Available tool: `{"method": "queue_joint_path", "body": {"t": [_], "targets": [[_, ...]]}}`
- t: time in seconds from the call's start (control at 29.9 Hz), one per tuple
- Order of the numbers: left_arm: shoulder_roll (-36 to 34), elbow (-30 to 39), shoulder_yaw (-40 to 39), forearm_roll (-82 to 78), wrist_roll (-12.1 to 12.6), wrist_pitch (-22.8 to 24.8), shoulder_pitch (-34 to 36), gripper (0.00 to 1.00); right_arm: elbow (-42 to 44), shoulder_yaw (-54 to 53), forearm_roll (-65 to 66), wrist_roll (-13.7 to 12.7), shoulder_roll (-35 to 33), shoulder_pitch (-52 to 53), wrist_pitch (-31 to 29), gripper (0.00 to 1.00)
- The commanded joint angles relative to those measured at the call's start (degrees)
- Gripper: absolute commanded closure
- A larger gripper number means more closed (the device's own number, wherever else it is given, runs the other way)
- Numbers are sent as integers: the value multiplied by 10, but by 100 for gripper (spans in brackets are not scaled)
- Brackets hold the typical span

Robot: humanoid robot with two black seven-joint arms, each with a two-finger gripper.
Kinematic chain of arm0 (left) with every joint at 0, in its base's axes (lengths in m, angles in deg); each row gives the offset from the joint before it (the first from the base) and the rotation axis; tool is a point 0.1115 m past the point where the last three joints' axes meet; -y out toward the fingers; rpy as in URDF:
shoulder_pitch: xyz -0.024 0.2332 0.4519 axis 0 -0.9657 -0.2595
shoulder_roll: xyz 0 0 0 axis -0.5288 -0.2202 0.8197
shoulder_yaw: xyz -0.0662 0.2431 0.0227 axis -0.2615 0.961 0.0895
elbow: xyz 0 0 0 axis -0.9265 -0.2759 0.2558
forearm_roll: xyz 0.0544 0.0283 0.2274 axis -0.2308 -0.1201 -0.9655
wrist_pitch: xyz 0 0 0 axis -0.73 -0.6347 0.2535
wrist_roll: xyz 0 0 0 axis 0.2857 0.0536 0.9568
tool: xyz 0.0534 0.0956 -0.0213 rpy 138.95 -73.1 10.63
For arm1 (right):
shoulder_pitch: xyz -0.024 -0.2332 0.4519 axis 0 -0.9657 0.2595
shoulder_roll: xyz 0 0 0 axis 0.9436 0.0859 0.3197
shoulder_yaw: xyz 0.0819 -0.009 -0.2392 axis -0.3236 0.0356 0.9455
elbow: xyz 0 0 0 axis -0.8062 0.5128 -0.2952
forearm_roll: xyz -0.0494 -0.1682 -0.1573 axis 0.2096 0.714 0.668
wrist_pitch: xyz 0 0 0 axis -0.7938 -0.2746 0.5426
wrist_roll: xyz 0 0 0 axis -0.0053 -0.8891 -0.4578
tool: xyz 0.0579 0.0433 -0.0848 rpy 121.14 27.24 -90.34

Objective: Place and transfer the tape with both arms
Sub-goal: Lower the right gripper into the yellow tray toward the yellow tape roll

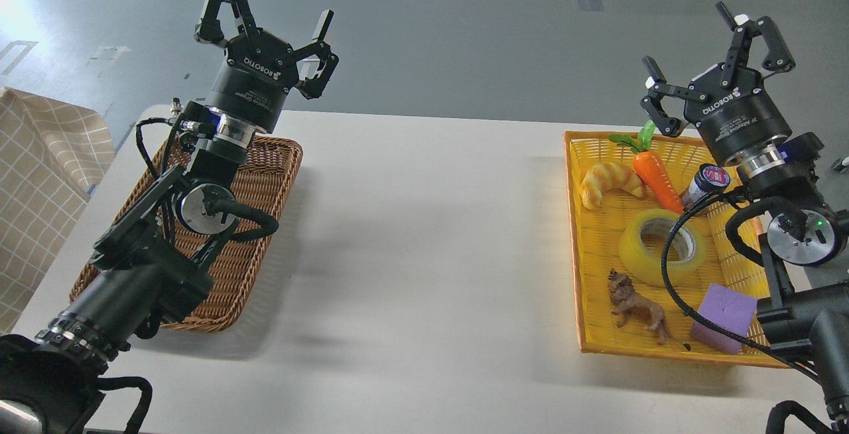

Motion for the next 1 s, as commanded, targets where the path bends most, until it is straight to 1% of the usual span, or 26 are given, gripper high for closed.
{"method": "queue_joint_path", "body": {"t": [0.0, 0.07, 0.23, 0.27, 0.33, 0.43, 0.53, 0.67, 0.74, 0.84, 0.97], "targets": [[-1, 0, 0, 0, 0, 0, 3, 2, -2, 46, 1, -1, -51, 7, 0, 1], [-1, 1, 0, 0, 0, 0, 3, 2, -4, 62, 5, -2, -69, 17, 0, 1], [-1, 1, 0, 0, 0, 0, 3, 2, -4, 152, 20, 0, -149, 67, 0, 2], [-1, 1, 0, 0, 0, 0, 3, 2, -4, 152, 20, 0, -149, 67, 0, 2], [-1, 1, 0, 0, 0, 0, 3, 2, -4, 180, 35, 2, -175, 84, 0, 2], [-2, 2, 0, 0, 0, 0, 3, 2, -5, 210, 74, 3, -200, 104, 0, 2], [-3, 3, 0, 0, 0, 0, 3, 2, -8, 229, 111, 5, -203, 120, 0, 1], [-5, 15, 0, 0, 0, 0, 3, 2, -35, 235, 208, 5, -221, 131, 0, 1], [-5, 15, 0, 0, 0, 0, 3, 2, -45, 236, 230, 3, -226, 131, 0, 1], [-5, 15, 0, 0, 0, 0, 3, 2, -70, 244, 267, -2, -255, 127, 0, 1], [-5, 15, 0, 0, 0, 0, 3, 2, -95, 292, 302, -2, -296, 133, 0, 1]]}}
